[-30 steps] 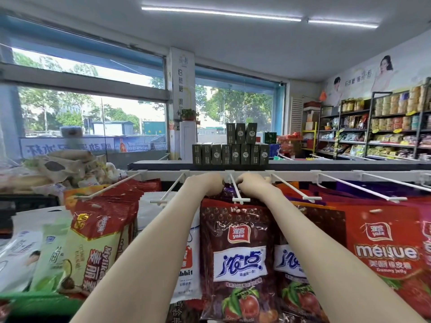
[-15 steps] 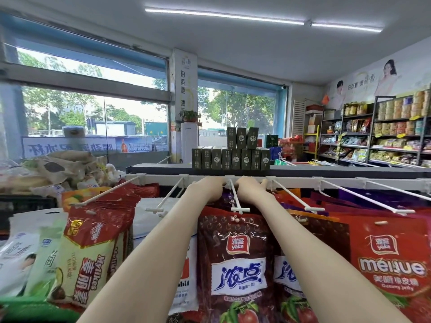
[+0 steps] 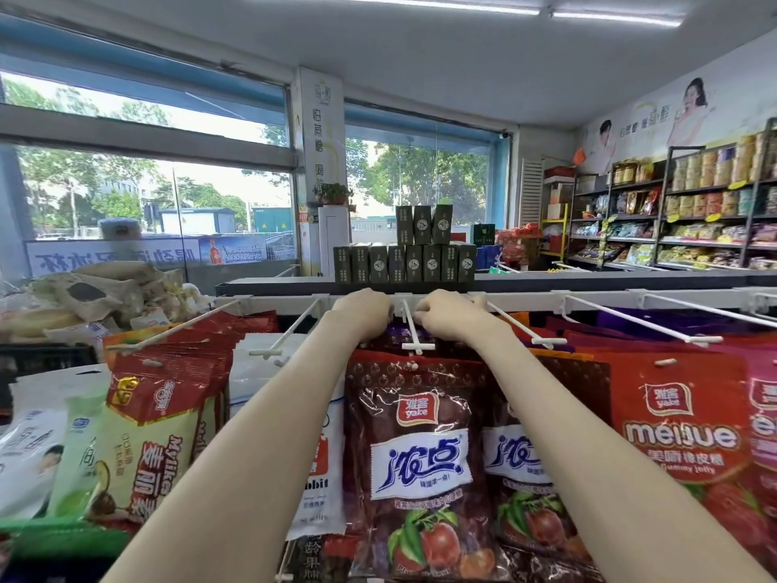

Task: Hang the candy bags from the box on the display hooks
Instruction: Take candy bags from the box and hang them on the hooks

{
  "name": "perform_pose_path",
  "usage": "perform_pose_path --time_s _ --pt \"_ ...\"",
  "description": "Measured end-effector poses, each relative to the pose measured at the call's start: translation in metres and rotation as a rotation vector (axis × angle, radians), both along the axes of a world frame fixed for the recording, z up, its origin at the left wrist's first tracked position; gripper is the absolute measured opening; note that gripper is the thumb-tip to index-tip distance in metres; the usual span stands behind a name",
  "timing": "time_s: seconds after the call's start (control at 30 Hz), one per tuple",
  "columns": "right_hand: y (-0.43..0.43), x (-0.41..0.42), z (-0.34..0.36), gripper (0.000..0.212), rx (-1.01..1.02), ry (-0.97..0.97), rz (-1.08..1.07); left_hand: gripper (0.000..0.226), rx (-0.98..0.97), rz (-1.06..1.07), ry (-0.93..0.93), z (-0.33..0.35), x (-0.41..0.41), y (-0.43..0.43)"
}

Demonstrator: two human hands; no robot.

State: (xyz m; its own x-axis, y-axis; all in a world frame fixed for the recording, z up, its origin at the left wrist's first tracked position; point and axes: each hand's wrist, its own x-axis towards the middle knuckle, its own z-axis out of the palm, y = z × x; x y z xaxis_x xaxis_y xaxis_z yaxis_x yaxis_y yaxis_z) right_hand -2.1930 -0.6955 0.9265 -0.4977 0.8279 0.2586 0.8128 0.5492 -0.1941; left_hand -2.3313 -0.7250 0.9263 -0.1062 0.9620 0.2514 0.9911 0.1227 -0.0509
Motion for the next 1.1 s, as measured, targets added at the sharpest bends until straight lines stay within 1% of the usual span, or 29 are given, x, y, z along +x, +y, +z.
perform_pose_path --time_s 0.1,0.2,0.3,0.37,0.43,0.47,0.57,0.67,0.73,0.8,0.87,0.93,0.97,1.0,1.03,1.07,1.1 --pt "-0.007 0.011 -0.005 0.045 -0.093 -0.087 0.076 0.024 0.046 -0.008 0.01 -0.002 0.003 -0.003" --pt "-0.014 0.021 -0.008 0.071 -0.234 -0.02 0.156 0.021 0.068 0.0 -0.018 -0.001 0.004 -0.009" --pt "-0.026 0.029 -0.007 0.075 -0.355 0.013 0.205 0.024 0.025 0.004 -0.077 0.004 0.005 -0.017" --pt "-0.026 0.033 -0.005 0.081 -0.384 0.008 0.222 0.031 -0.039 0.001 -0.13 0.008 0.006 -0.026" --pt "-0.027 0.032 -0.005 0.081 -0.348 -0.001 0.223 0.036 -0.094 -0.003 -0.192 0.012 0.007 -0.035" --pt "-0.026 0.03 -0.006 0.078 -0.314 -0.011 0.225 0.034 -0.11 -0.008 -0.231 0.012 0.007 -0.037" --pt "-0.023 0.027 -0.009 0.069 -0.202 -0.027 0.23 0.008 -0.167 0.007 -0.264 0.014 0.015 -0.049" --pt "-0.024 0.029 -0.013 0.065 -0.108 -0.033 0.226 0.016 -0.214 -0.01 -0.283 0.014 0.022 -0.057" --pt "-0.028 0.032 -0.014 0.057 0.0 -0.06 0.205 0.013 -0.259 -0.012 -0.321 0.014 0.024 -0.059" --pt "-0.034 0.033 -0.017 0.046 0.117 -0.089 0.195 0.033 -0.313 0.0 -0.361 0.013 0.024 -0.062" --pt "-0.04 0.036 -0.023 0.042 0.173 -0.063 0.208 0.054 -0.352 0.021 -0.411 0.014 0.023 -0.066" --pt "-0.046 0.044 -0.028 0.044 0.162 -0.007 0.223 0.073 -0.402 0.018 -0.42 0.014 0.018 -0.068" --pt "-0.048 0.048 -0.029 0.048 0.149 -0.007 0.228 0.087 -0.427 0.014 -0.383 0.013 0.015 -0.067" --pt "-0.05 0.053 -0.03 0.052 0.136 -0.034 0.235 0.101 -0.443 0.014 -0.339 0.012 0.014 -0.068" --pt "-0.051 0.056 -0.029 0.056 0.125 -0.079 0.243 0.111 -0.44 0.015 -0.302 0.01 0.014 -0.067" --pt "-0.051 0.058 -0.03 0.059 0.118 -0.123 0.246 0.113 -0.42 0.007 -0.275 0.008 0.014 -0.065" --pt "-0.051 0.058 -0.03 0.061 0.115 -0.151 0.243 0.109 -0.387 -0.011 -0.258 0.005 0.015 -0.065"
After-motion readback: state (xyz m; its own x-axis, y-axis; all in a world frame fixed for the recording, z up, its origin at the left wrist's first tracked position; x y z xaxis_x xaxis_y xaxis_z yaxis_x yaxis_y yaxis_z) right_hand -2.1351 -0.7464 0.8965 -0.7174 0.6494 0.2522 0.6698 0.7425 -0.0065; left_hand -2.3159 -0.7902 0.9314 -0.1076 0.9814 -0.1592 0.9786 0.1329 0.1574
